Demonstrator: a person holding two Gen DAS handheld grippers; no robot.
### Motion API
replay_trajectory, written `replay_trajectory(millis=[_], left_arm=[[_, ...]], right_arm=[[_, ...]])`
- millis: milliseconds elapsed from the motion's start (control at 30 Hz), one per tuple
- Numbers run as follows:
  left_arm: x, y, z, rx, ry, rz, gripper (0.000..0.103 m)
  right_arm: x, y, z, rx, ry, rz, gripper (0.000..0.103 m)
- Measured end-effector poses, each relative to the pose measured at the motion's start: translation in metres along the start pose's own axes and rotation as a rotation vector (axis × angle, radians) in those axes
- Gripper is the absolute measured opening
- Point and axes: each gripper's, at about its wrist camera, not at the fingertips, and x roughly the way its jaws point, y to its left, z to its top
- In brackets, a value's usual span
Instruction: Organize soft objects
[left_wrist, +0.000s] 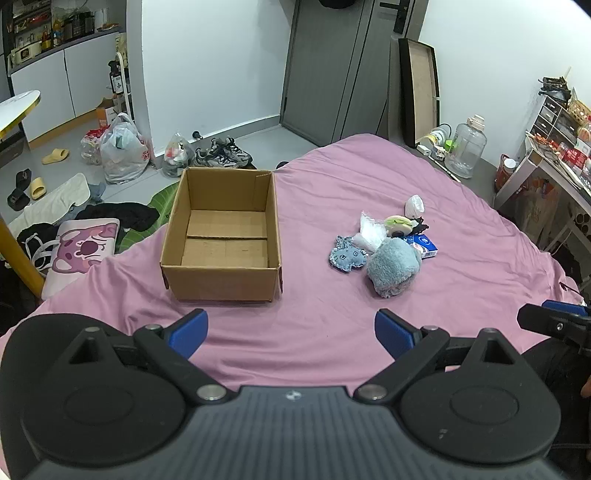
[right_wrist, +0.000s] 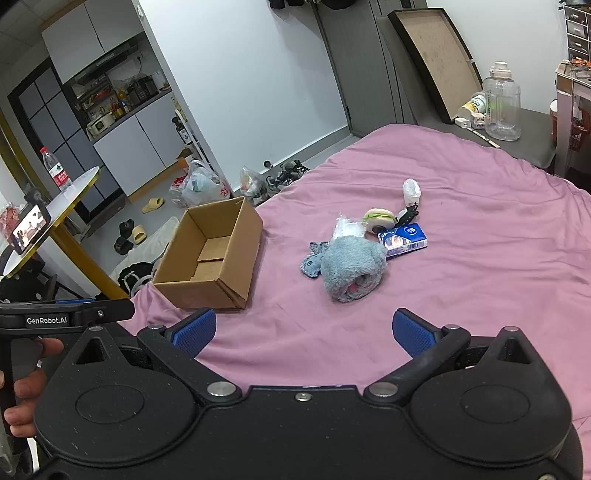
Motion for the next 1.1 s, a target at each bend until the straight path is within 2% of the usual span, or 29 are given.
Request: replay_trajectory(millis=[1100], left_arm=[[-0.0019, 0.0017, 0.0011, 0.004, -0.011, 0.011, 0.096]], right_arm=[[-0.0013, 0.0016, -0.0004, 0.013, -0.009, 0.004, 0.103]])
